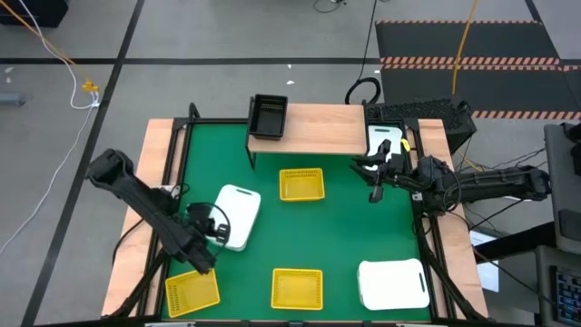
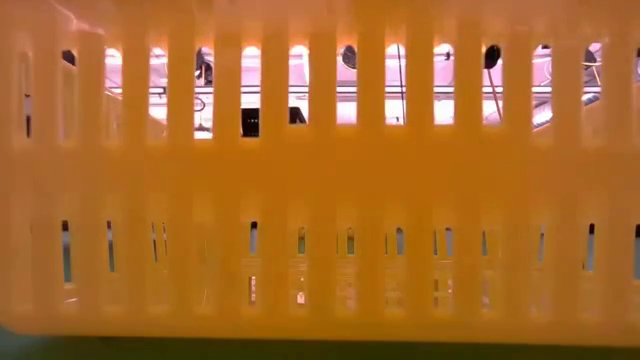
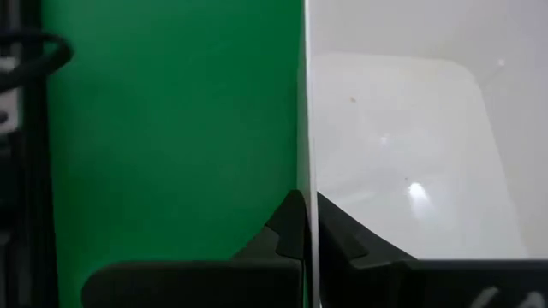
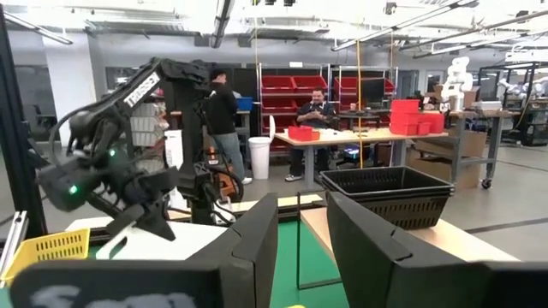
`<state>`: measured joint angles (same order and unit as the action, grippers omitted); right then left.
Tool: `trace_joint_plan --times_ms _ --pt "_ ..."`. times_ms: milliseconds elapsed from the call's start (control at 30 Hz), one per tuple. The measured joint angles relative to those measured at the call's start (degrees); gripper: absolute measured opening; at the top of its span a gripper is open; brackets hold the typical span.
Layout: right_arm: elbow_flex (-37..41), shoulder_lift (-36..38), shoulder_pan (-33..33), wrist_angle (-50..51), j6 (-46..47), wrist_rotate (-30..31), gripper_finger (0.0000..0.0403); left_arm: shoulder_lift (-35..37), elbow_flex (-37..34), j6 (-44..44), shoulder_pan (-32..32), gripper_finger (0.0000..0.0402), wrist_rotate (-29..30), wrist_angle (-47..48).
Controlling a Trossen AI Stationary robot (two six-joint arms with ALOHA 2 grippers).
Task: Stack baskets on shelf by color
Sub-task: Move the middle white bin to the middle left of the table
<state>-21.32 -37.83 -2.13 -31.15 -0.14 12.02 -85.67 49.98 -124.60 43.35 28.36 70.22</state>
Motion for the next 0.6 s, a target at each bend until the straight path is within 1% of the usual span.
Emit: trace_joint_plan --times_ms 67,267,367,500,600 --pt "0.0 0.0 0.0 -0.3 0.0 0.0 0.01 -1.4 0.0 -2.5 0.3 0.0006 -0.1 -0.1" --pt "0.0 0.0 0.0 -0.3 0.0 -0.1 0.01 -2.9 0.0 -3.9 -1.3 0.0023 -0.1 -0.6" --pt "0.0 0.0 0.0 -0.2 0.6 -0.1 0.01 -2.9 0.0 -4.1 -1.8 0.0039 -0.3 0.1" --pt "0.0 0.0 0.0 0.1 1.2 -0.1 0.01 -1.3 0.0 0.0 -1.8 0.0074 -2.8 3.2" --pt "0.0 -0.3 0.0 0.1 2.7 -0.3 0.01 2.1 0.1 4.9 -1.9 0.01 -3.7 6.1"
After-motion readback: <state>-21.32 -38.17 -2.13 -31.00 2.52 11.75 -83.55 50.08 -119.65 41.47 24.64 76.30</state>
